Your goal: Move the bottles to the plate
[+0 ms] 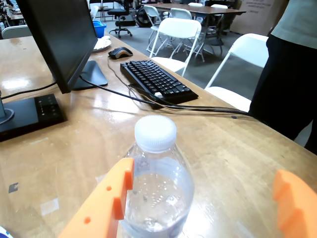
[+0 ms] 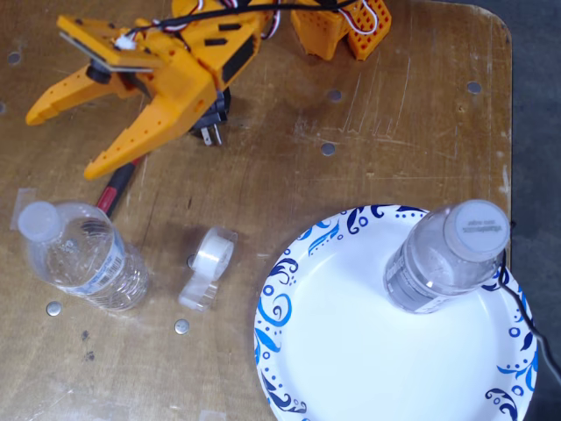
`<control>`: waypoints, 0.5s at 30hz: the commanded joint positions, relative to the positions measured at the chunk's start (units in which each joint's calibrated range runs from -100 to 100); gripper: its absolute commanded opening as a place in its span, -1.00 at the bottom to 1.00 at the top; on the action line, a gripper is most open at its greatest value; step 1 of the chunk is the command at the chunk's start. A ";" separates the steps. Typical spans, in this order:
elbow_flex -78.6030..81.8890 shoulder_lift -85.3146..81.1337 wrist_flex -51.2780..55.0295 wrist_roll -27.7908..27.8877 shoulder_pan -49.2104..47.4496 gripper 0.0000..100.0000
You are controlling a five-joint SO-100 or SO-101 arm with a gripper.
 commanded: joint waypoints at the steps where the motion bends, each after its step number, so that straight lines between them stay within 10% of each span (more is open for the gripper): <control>1: -7.15 5.05 -2.95 -0.36 -0.39 -0.39; 15: -14.81 15.09 -6.52 -0.36 -1.57 -0.39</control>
